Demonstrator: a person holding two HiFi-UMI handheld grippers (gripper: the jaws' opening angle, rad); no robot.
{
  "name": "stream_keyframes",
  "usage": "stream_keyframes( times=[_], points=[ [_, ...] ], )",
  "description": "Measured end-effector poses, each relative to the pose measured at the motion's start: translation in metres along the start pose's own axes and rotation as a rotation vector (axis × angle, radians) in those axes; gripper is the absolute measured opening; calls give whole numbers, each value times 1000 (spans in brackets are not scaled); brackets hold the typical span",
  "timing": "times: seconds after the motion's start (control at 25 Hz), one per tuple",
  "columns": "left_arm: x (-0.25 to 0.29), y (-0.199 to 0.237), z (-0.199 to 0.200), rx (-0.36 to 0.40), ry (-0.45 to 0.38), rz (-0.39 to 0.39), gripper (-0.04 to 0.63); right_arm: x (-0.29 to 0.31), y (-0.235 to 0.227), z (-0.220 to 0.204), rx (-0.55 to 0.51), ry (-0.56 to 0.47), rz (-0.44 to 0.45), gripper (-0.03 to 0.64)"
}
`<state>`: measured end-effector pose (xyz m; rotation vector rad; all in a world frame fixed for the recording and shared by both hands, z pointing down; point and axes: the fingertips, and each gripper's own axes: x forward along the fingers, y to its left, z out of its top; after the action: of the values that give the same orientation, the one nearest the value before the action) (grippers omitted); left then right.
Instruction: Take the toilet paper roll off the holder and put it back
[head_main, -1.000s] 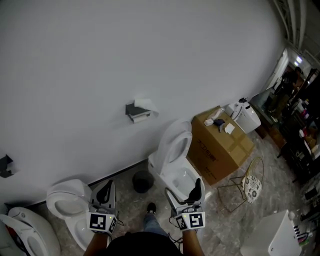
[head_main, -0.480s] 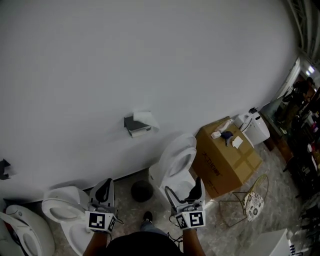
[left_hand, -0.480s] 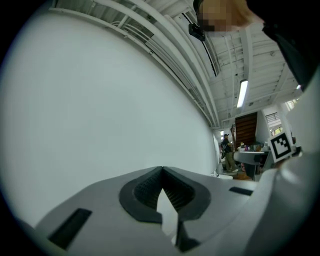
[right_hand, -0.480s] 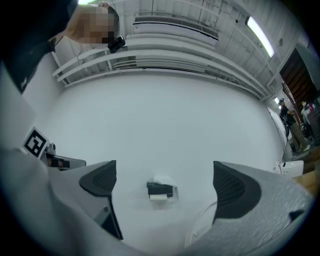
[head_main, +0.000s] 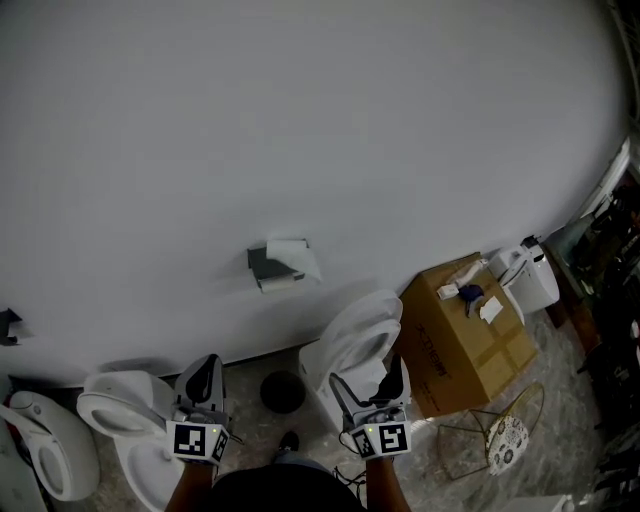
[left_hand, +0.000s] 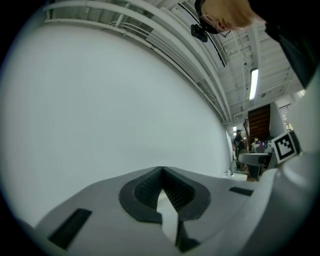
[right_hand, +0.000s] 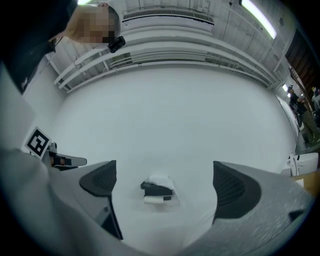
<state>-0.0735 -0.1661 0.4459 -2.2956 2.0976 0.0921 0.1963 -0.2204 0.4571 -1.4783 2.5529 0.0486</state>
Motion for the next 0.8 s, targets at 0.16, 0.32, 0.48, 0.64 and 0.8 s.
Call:
stream_keyframes(
  times=[0.16, 0.32, 0.48, 0.64, 0.8],
  points=[
    [13, -3, -3, 5, 4, 45, 3, 18, -12, -8, 25, 39, 39, 581],
    [21, -4, -6, 6, 15, 80, 3, 33, -15, -10, 37, 25, 90, 581],
    [22, -2, -9, 9, 35, 103, 3, 46, -11, -14, 48, 22, 137, 581],
    [23, 7, -13, 11, 40, 123, 3, 61, -3, -20, 39, 25, 177, 580],
    [22, 20, -17, 3, 43, 140, 3, 75, 7, -26, 18, 42, 204, 580]
  ],
)
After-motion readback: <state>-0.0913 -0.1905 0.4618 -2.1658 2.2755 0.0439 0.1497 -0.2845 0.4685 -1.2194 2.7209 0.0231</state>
